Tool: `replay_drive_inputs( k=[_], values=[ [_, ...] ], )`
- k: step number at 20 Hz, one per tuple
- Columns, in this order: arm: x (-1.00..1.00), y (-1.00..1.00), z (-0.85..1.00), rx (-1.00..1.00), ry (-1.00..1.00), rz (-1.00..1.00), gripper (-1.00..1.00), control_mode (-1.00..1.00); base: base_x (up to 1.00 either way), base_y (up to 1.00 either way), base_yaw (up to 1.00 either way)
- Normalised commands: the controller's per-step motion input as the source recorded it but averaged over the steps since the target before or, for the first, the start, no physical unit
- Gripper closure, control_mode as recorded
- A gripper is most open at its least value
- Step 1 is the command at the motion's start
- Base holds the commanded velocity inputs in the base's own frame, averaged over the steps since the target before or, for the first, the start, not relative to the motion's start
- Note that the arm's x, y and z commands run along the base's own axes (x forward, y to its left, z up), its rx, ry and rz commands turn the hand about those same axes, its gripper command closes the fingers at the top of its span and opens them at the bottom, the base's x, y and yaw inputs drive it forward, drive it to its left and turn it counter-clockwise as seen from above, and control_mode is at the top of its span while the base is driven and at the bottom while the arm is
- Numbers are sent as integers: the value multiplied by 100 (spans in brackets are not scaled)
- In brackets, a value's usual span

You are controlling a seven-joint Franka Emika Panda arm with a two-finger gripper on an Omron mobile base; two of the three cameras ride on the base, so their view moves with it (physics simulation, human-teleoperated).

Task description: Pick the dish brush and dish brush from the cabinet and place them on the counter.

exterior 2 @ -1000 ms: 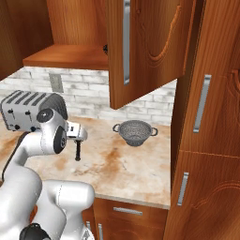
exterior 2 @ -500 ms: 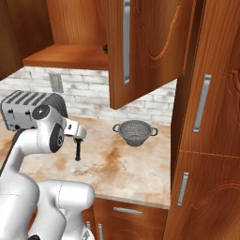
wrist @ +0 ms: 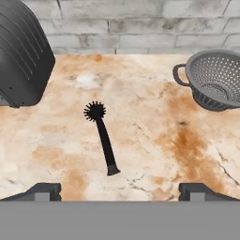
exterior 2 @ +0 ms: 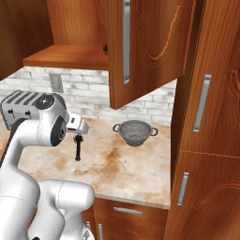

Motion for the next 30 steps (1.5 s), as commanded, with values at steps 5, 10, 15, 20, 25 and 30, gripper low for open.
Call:
replay_drive_inputs(
  k=[5, 10, 15, 20, 25, 30],
  values=[
    [-30, -5, 30, 0, -1, 1, -100, -100, 0, 0, 0],
    [-19, -4, 26, 0, 0, 3, -100, -100, 0, 0, 0],
    [-17, -6, 25, 0, -3, 4, -100, -100, 0, 0, 0],
    [-7, -8, 21, 1, -6, 4, -100, -100, 0, 0, 0],
    [0, -13, 38, 0, -4, 7, -100, -100, 0, 0, 0],
    [0, -18, 34, -5, -1, 8, -100, -100, 0, 0, 0]
  ],
)
